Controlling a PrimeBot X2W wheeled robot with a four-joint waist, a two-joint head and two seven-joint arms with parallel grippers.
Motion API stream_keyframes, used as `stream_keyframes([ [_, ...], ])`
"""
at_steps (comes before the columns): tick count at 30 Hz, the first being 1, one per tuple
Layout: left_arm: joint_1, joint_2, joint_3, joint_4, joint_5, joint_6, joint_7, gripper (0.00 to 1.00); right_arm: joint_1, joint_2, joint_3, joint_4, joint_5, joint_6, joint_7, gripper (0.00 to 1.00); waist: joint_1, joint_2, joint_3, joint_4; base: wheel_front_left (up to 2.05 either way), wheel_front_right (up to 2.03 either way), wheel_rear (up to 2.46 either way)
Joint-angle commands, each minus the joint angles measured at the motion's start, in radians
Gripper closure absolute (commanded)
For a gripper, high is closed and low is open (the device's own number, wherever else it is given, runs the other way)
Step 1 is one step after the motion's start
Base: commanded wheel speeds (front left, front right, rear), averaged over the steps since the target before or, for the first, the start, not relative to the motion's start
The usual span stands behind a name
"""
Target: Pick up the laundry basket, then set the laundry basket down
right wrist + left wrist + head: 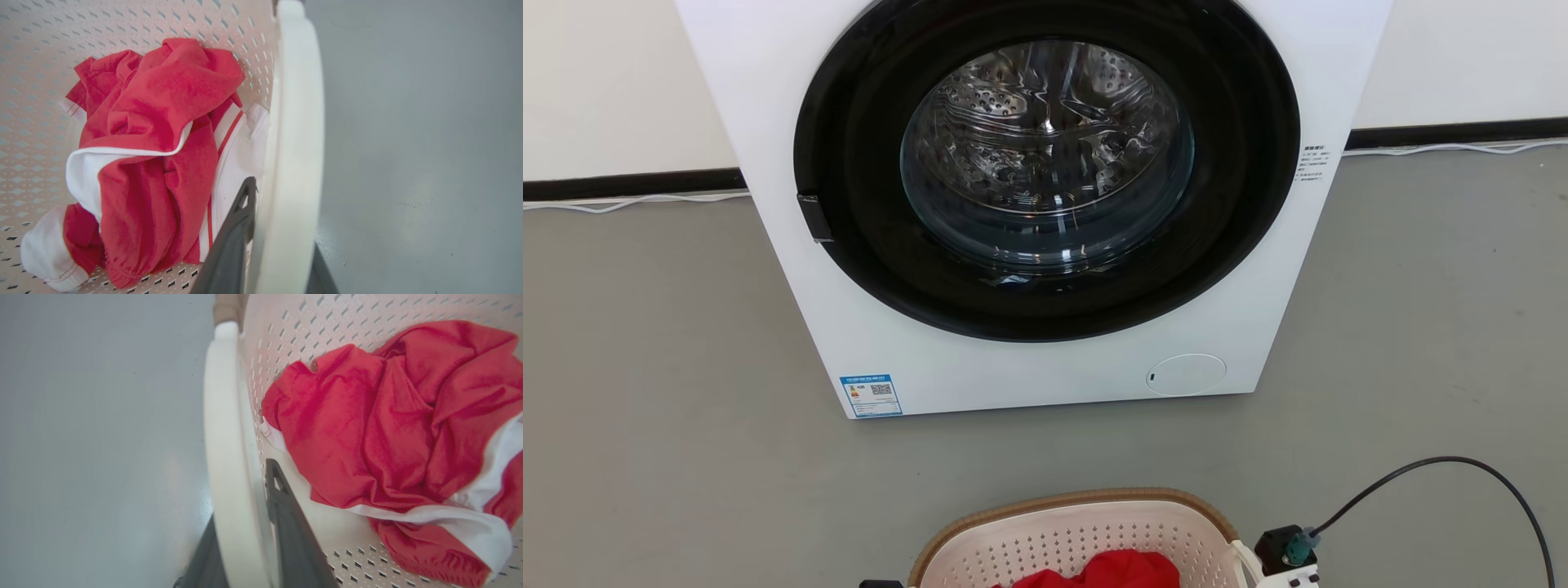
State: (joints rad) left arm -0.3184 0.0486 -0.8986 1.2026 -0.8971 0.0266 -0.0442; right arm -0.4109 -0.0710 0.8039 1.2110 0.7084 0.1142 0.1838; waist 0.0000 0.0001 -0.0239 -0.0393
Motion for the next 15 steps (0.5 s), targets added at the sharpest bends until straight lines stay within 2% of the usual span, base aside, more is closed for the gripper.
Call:
stream_keyframes([
  [1, -0.047, 0.002, 0.007, -0.015, -0.008, -0.002, -0.014, 1.00, -0.018, 0.021, 0.019, -0.017, 0.003, 0.017, -0.018, 1.00, 0.0000, -0.0001, 0.000, 0.000, 0.00, 0.00, 0.00],
  [15, -0.052, 0.002, -0.028, -0.011, -0.042, 0.003, -0.021, 1.00, -0.023, 0.021, 0.031, -0.008, 0.017, 0.017, -0.023, 1.00, 0.0000, -0.0001, -0.002, 0.000, 0.00, 0.00, 0.00],
])
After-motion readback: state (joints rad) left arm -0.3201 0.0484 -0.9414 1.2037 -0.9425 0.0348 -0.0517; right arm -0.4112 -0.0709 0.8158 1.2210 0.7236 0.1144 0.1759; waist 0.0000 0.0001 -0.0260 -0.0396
